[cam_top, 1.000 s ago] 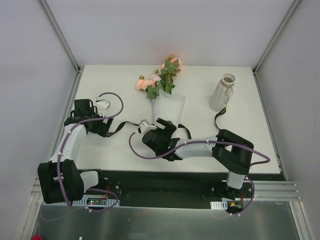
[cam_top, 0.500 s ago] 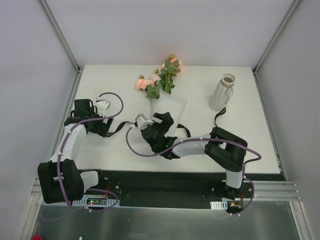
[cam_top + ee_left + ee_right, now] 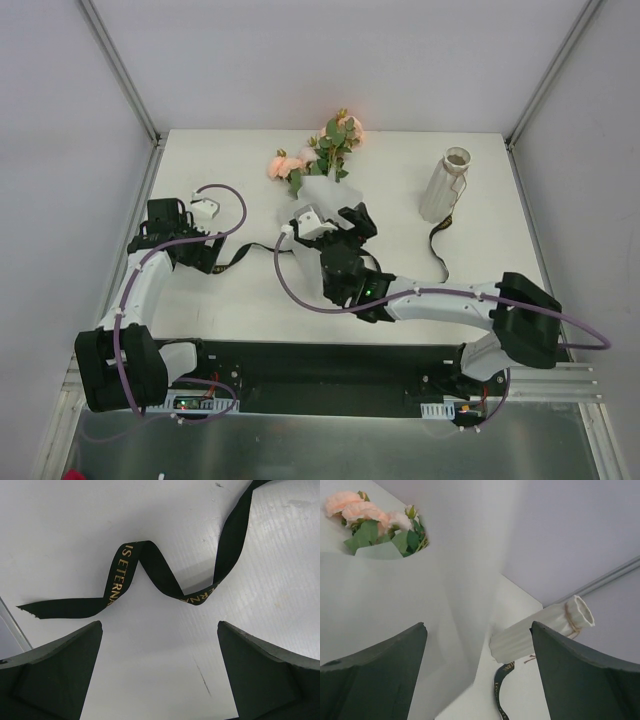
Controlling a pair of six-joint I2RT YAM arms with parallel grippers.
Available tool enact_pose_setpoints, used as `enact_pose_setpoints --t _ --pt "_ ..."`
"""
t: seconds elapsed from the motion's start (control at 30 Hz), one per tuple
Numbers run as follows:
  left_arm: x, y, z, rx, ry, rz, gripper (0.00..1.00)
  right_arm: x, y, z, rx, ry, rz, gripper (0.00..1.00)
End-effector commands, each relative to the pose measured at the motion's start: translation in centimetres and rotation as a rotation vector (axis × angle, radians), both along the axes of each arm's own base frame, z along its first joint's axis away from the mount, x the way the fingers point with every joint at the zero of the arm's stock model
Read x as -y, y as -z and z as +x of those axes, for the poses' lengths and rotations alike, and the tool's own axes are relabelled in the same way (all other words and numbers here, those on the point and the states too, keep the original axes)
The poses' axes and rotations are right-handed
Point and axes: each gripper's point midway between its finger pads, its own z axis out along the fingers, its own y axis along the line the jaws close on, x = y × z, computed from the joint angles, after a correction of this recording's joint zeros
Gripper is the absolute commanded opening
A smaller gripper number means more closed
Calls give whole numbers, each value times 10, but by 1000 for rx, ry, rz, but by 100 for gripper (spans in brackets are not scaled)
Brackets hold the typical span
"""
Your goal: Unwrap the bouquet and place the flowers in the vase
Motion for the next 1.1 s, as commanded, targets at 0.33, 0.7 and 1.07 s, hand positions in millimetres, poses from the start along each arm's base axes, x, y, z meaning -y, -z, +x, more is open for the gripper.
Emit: enact_pose_setpoints --t 0.33,0.7,1.07 --pt "13 -51 14 98 54 -40 99 99 -33 -45 -32 215 378 95" --pt "15 -53 5 102 58 -46 99 91 66 -17 -523 198 745 98" --pt "15 -46 -4 84 67 -37 99 103 139 29 -690 260 966 96"
